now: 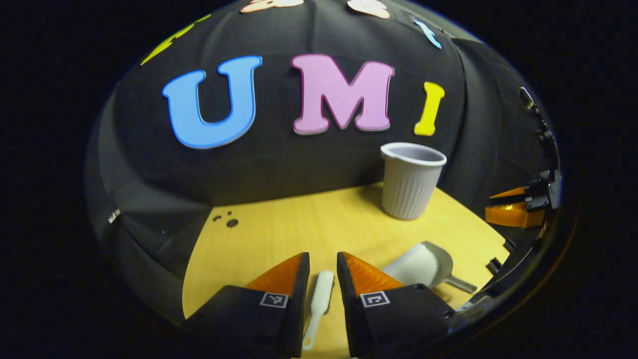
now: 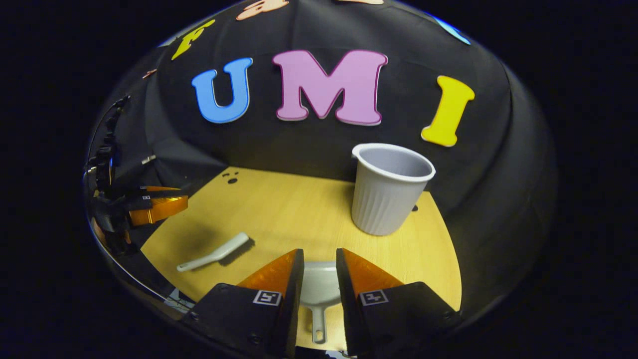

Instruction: Pick up the small broom and dustpan from the desktop, sweep the trash into the dustpan with the broom, and then empty the trash into the garbage bin.

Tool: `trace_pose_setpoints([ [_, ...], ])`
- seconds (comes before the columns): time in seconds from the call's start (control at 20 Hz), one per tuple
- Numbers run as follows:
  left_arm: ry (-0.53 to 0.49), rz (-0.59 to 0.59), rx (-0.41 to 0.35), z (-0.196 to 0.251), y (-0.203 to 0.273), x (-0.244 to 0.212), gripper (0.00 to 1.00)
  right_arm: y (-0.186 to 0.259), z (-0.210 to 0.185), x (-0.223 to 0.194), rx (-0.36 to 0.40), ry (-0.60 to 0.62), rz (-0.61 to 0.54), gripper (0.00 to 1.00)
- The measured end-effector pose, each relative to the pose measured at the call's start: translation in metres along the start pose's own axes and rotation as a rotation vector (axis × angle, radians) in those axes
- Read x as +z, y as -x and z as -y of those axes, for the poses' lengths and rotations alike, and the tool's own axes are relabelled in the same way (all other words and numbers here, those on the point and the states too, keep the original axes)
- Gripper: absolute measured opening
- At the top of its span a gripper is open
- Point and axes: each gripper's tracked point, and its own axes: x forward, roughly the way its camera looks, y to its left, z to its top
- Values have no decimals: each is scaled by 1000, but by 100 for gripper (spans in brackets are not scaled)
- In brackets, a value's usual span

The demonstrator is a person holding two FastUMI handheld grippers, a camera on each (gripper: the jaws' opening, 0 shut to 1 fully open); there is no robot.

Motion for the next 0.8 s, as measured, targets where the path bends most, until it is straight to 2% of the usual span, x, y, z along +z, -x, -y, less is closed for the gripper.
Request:
trace_pose_setpoints([
  [0.05,7,47,8,0,10,15,37,4,1,15,2,2,45,42],
  [0.2,10,146,33,1,33,44,37,27,0,49,3,17,158,41],
  [0.25,5,170,37,2,44,51,37,26,-2,54,0,25,188,39],
  [0.35,0,204,37,5,57,62,37,29,-3,62,0,42,241,41],
  [0.5,-3,209,35,4,59,61,37,32,-5,65,6,62,263,40],
  [0.55,2,209,33,5,60,62,30,33,-6,65,15,59,263,40],
  [0.6,6,209,31,4,60,64,30,35,-7,66,20,57,259,40],
  [0.65,8,206,29,2,60,65,37,35,-7,66,22,56,253,40],
  [0.8,3,196,5,0,61,68,37,33,-11,64,10,50,242,39],
])
